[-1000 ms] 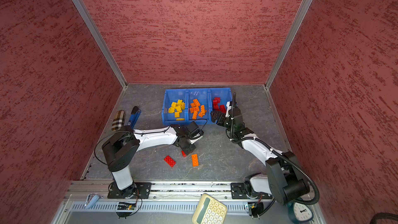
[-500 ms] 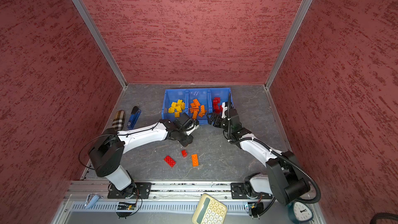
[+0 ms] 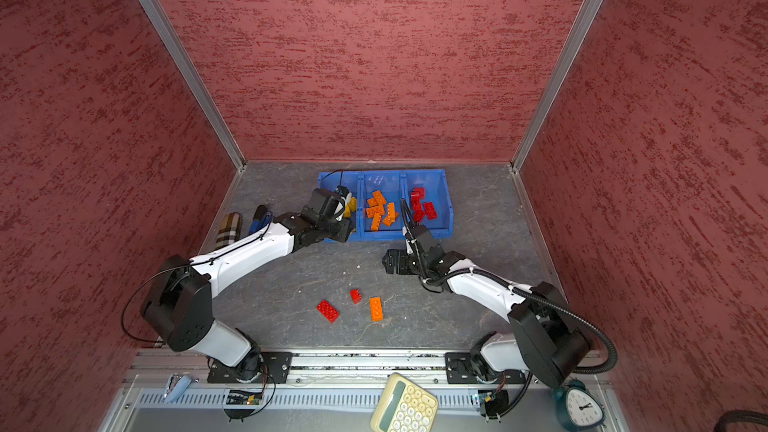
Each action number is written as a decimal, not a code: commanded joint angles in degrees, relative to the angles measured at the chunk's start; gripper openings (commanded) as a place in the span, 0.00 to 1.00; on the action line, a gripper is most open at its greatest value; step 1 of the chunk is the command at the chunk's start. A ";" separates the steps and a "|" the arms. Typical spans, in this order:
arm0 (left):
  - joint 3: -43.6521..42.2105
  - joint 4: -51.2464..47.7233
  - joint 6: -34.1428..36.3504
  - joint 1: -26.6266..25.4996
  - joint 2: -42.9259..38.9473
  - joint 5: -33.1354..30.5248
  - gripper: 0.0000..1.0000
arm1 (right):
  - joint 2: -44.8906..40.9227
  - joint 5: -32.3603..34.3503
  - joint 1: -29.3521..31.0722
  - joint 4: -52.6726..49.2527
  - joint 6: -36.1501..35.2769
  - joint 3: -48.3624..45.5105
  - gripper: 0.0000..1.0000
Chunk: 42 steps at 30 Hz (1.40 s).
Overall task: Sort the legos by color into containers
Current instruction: 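Carry the yellow brick to the near compartment while the right gripper moves toward the pile, then open the left gripper over the near compartment while the right lowers toward an orange brick, then lower the right gripper onto the orange brick and close on it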
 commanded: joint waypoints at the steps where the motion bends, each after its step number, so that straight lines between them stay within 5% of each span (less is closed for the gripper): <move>1: 3.06 3.18 -5.93 1.70 2.25 -8.62 0.36 | 0.35 0.85 2.46 -7.10 -1.31 3.03 0.99; 11: 14.48 -3.77 -12.24 5.05 14.59 -9.47 0.42 | 4.75 2.08 13.17 -20.82 -1.66 9.00 0.96; 15: 18.02 -7.69 -13.87 4.92 17.57 -9.71 0.63 | 8.27 2.93 17.53 -22.44 -1.35 10.98 0.92; 19: 17.00 -5.50 -14.14 4.48 15.52 -6.52 0.81 | 11.67 4.87 20.22 -24.72 -1.86 13.76 0.83; 29: 13.80 -4.88 -17.21 4.28 8.01 -4.60 0.99 | 18.32 5.81 22.38 -30.87 -4.93 20.97 0.72; 42: 5.13 -2.64 -19.17 4.80 0.44 -5.58 1.00 | 27.13 1.97 22.49 -39.10 -8.17 27.93 0.59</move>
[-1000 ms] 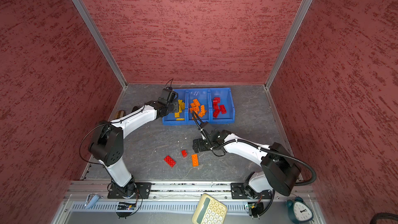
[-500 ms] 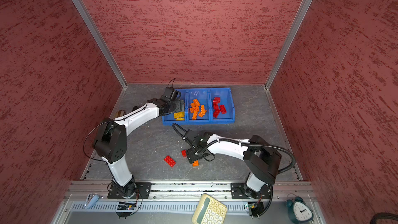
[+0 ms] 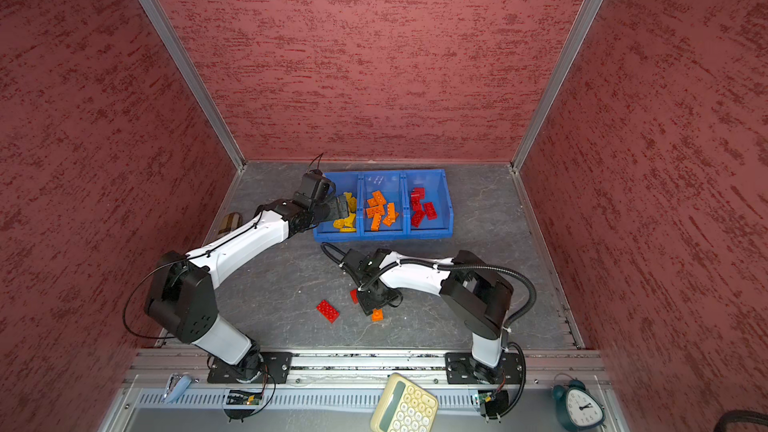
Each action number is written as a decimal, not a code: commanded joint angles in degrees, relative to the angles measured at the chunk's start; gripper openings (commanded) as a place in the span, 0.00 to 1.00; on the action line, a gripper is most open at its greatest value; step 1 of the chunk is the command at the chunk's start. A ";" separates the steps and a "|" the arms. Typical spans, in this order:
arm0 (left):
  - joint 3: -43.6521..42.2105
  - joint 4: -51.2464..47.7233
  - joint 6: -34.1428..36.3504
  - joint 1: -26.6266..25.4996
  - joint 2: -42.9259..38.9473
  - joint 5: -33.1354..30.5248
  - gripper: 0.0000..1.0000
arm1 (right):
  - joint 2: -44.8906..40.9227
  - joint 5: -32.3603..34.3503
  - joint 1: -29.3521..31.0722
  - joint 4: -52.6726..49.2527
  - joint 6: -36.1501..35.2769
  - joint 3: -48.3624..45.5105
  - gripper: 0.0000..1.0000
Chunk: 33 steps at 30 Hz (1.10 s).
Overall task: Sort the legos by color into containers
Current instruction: 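Lower the right gripper onto the orange brick and close on it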
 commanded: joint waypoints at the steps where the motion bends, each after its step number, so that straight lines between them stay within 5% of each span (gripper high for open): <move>1: -0.97 0.84 -0.86 0.24 -1.49 -0.70 1.00 | 0.89 -1.24 0.41 -3.68 -1.15 1.33 0.58; 13: -2.52 1.30 -1.73 0.33 -2.34 -1.33 1.00 | 7.24 -2.83 0.41 -9.43 -3.98 6.64 0.51; 20: -2.18 0.87 -1.73 0.33 -2.50 -1.02 1.00 | 4.84 2.87 0.42 -8.03 -2.73 4.95 0.24; 23: -1.96 0.37 -1.68 0.20 -3.18 -0.81 1.00 | 2.02 6.12 0.25 -5.76 -3.46 3.21 0.22; 33: -4.79 -0.70 -1.12 -2.54 -8.29 -4.03 1.00 | -9.24 7.24 -15.73 22.15 -9.73 3.09 0.26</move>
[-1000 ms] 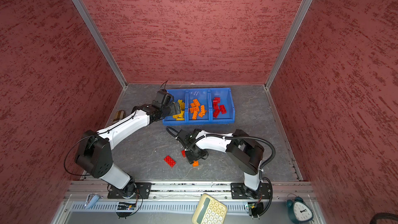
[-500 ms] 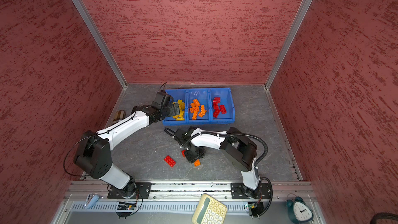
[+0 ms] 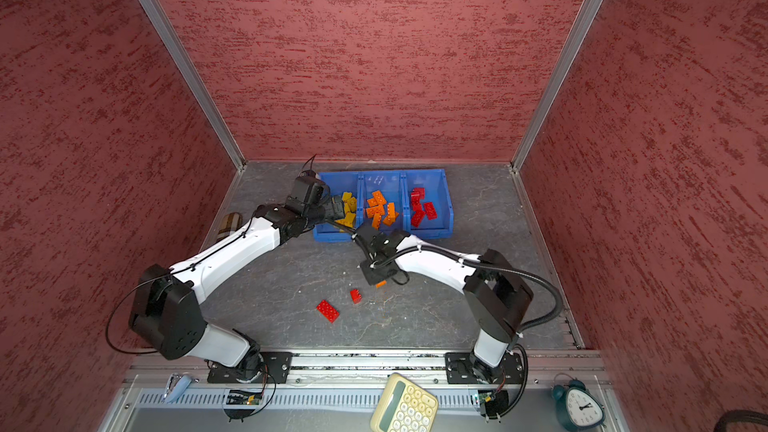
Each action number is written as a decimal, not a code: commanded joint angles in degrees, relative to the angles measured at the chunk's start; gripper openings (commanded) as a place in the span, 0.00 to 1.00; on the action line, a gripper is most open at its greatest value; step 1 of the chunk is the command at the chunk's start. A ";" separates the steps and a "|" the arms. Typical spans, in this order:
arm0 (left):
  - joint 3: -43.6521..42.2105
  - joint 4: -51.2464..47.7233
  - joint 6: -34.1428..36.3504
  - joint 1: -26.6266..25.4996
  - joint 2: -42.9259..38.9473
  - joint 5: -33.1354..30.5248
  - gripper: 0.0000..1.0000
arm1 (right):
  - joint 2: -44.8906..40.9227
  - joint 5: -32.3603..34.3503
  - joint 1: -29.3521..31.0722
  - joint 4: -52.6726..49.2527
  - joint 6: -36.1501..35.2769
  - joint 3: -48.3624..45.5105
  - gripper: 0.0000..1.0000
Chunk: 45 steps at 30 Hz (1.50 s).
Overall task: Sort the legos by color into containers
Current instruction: 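Lower the right gripper onto the orange brick and close on it, then carry the orange brick over the middle compartment and open the right gripper, then grasp a red square brick with the right gripper while the left moves toward the pile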
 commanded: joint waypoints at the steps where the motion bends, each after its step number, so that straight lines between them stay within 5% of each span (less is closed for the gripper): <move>1: -2.40 -0.99 -0.11 -1.77 -2.50 -2.37 1.00 | -0.61 2.61 -5.69 17.51 -2.96 0.65 0.26; 11: -8.84 -5.39 -6.34 -2.91 -9.12 -7.12 1.00 | 10.91 12.27 -11.61 27.84 -5.84 12.59 0.35; 15: -10.50 -6.95 -7.91 -2.61 -10.82 -8.16 1.00 | 11.59 9.31 -11.56 27.28 -6.76 12.92 0.62; 22: -13.31 -7.47 -10.08 -1.13 -13.21 -8.53 0.99 | 0.17 -3.36 -10.30 30.51 -12.47 -2.08 0.71; 27: -15.48 -6.46 -10.88 0.20 -14.82 -7.71 1.00 | -9.57 -12.99 -5.76 31.33 -25.28 -15.58 0.73; 32: -15.62 -6.73 -10.97 1.00 -14.92 -7.26 1.00 | -10.83 -26.77 -2.98 26.07 -41.29 -18.69 0.74; 37: -15.93 -7.83 -11.20 1.09 -15.58 -7.90 1.00 | -4.83 -27.27 0.28 16.65 -60.90 -14.68 0.77; 45: -17.93 -8.82 -12.04 1.36 -17.63 -8.96 0.99 | 6.97 -19.88 3.76 8.71 -71.51 -4.25 0.77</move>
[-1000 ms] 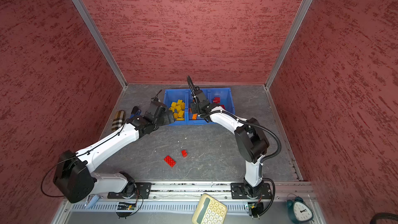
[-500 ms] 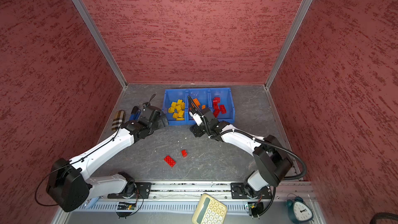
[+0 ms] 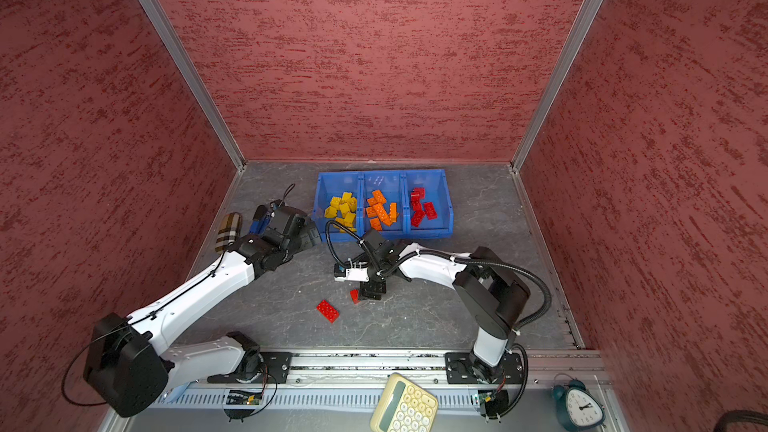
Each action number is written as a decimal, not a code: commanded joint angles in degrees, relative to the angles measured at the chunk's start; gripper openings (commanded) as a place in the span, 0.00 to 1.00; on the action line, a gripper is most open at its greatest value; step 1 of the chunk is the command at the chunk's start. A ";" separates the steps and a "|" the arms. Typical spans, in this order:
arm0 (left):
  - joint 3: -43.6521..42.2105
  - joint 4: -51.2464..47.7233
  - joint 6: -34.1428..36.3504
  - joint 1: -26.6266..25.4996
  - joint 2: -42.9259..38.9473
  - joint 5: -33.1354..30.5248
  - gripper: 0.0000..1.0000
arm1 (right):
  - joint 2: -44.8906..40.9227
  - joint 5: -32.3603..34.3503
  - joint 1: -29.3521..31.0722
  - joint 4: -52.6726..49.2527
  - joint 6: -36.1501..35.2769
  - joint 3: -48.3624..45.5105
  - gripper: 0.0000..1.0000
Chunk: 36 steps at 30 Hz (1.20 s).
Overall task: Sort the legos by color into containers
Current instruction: 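Grasp a red square brick with the right gripper while the left moves toward the pile, then drop the red brick in the far compartment while the left hovers by the plate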
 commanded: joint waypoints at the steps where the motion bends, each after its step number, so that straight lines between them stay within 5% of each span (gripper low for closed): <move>1: -0.87 -1.15 -0.80 0.48 -1.08 -1.07 1.00 | 3.18 1.11 1.12 -5.11 -8.85 4.27 0.77; 9: -1.08 -1.64 0.14 0.89 -0.82 -1.75 1.00 | 7.82 -2.51 2.40 -11.89 -11.99 8.91 0.73; 21: -1.88 -1.68 0.29 1.00 -0.20 -0.56 1.00 | 10.55 -1.89 3.29 -7.86 -9.73 9.61 0.50; 30: -1.70 -8.75 -0.63 -2.31 -0.32 0.64 1.00 | 3.23 -0.58 3.09 -0.85 -3.65 3.68 0.35; 36: -4.18 -15.66 -7.65 -7.64 -2.92 5.13 0.99 | -5.47 -0.04 1.34 6.74 4.69 -1.59 0.32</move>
